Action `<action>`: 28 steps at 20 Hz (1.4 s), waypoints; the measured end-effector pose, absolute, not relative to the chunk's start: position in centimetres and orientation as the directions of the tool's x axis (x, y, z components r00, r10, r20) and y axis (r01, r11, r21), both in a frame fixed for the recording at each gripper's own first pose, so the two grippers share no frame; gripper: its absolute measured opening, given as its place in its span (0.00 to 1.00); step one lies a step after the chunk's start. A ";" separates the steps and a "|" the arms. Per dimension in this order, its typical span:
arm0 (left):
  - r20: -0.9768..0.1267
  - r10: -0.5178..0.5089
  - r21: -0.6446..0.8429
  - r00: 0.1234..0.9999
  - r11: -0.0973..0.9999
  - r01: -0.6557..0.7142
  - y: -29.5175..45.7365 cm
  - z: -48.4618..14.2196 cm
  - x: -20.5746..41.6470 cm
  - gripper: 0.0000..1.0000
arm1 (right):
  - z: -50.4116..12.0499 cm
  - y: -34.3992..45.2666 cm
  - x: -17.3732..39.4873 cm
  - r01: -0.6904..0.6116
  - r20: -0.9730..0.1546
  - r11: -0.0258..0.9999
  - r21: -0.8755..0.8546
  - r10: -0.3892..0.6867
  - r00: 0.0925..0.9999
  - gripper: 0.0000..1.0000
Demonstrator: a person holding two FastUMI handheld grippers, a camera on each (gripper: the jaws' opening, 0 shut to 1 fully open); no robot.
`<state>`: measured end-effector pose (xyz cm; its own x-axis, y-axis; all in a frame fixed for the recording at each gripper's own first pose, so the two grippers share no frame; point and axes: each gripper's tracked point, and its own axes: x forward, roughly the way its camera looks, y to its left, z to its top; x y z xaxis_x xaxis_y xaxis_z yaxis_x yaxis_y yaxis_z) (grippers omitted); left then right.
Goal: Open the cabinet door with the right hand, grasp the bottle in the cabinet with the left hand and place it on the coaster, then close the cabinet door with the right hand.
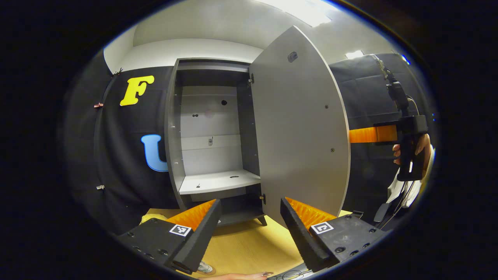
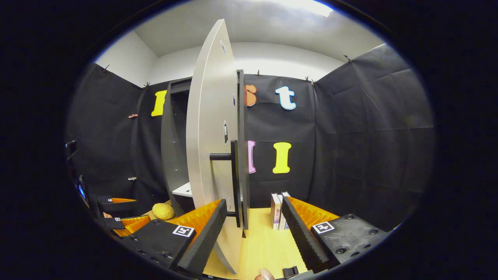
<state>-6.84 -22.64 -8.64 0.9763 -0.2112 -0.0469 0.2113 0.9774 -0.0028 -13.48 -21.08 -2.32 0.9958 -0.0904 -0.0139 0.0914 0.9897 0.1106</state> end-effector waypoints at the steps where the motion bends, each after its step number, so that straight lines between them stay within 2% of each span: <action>1: -0.049 -0.211 -0.006 0.976 0.977 0.211 -22.5 -8.7 -6.8 0.96 | -2.2 -20.3 -13.3 0.074 -0.014 0.991 0.115 -0.073 0.997 0.94; 2: -0.050 -0.211 -0.008 0.976 0.977 0.211 -22.2 -8.8 -6.9 0.99 | -2.4 -19.3 -13.0 0.059 -0.020 0.991 0.122 -0.057 0.998 0.94; 4: -0.050 -0.216 -0.012 0.975 0.976 0.216 -21.5 -9.0 -7.0 0.96 | -2.4 -17.2 -12.5 0.034 -0.024 0.991 0.132 -0.031 0.999 0.94; 7: -0.054 -0.225 -0.012 0.973 0.974 0.225 -19.6 -9.3 -7.2 0.99 | -2.4 -13.8 -11.6 0.008 -0.028 0.991 0.134 -0.005 1.000 0.94; 8: -0.051 -0.227 -0.009 0.973 0.974 0.226 -18.8 -9.3 -7.2 0.96 | -2.3 -12.7 -11.5 0.004 -0.028 0.991 0.132 0.000 1.000 0.94; 10: -0.051 -0.227 -0.004 0.973 0.974 0.227 -16.9 -9.3 -7.0 0.96 | -2.4 -10.2 -10.6 -0.013 -0.027 0.991 0.130 0.016 1.000 0.94; 11: -0.053 -0.227 -0.001 0.972 0.974 0.227 -15.9 -9.4 -7.0 0.99 | -2.5 -8.8 -10.3 -0.027 -0.030 0.990 0.138 0.032 0.999 0.94; 12: -0.053 -0.228 0.003 0.972 0.974 0.228 -14.9 -9.4 -6.9 0.96 | -2.8 -7.4 -10.1 -0.043 -0.033 0.988 0.146 0.048 0.998 0.94; 14: -0.053 -0.238 0.004 0.970 0.971 0.238 -13.3 -9.5 -6.7 0.96 | -3.0 -5.3 -9.7 -0.058 -0.033 0.986 0.157 0.064 0.997 0.94; 15: -0.056 -0.245 0.004 0.968 0.969 0.245 -12.5 -9.6 -6.5 0.99 | -3.1 -4.6 -9.6 -0.057 -0.037 0.985 0.164 0.063 0.997 0.95; 17: -0.066 -0.255 0.009 0.965 0.967 0.256 -11.1 -9.9 -6.4 0.96 | -3.1 -3.4 -9.4 -0.044 -0.034 0.984 0.175 0.051 0.998 0.95; 18: -0.071 -0.261 0.014 0.963 0.965 0.263 -10.5 -10.1 -6.3 0.99 | -2.9 -3.0 -9.4 -0.035 -0.031 0.984 0.175 0.041 0.999 0.95; 20: -0.070 -0.274 0.023 0.959 0.961 0.276 -9.6 -10.1 -6.3 0.99 | -2.9 -2.9 -9.5 -0.001 -0.027 0.986 0.166 0.006 1.000 0.96; 21: -0.067 -0.283 0.019 0.957 0.958 0.285 -9.3 -10.2 -6.2 0.96 | -3.0 -2.9 -9.5 0.011 -0.027 0.986 0.165 -0.006 1.000 1.00; 22: -0.066 -0.291 0.008 0.954 0.956 0.292 -9.0 -10.3 -6.1 0.99 | -2.9 -2.7 -9.2 0.020 -0.024 0.986 0.163 -0.016 1.000 0.96; 23: -0.068 -0.294 -0.002 0.953 0.956 0.295 -8.6 -10.4 -5.6 0.96 | -3.0 -2.5 -9.1 0.017 -0.026 0.987 0.159 -0.013 1.000 0.96; 24: -0.070 -0.294 -0.011 0.953 0.956 0.294 -8.2 -10.5 -5.5 0.99 | -2.9 -2.6 -9.0 0.024 -0.026 0.987 0.159 -0.020 0.999 0.96; 25: -0.070 -0.292 -0.019 0.954 0.956 0.292 -7.9 -10.6 -5.4 0.96 | -3.1 -2.3 -9.0 0.025 -0.030 0.987 0.161 -0.021 0.999 0.97; 28: -0.074 -0.281 -0.029 0.957 0.960 0.280 -6.7 -10.9 -5.3 0.96 | -3.0 -1.8 -8.5 0.025 -0.031 0.986 0.163 -0.020 0.999 0.99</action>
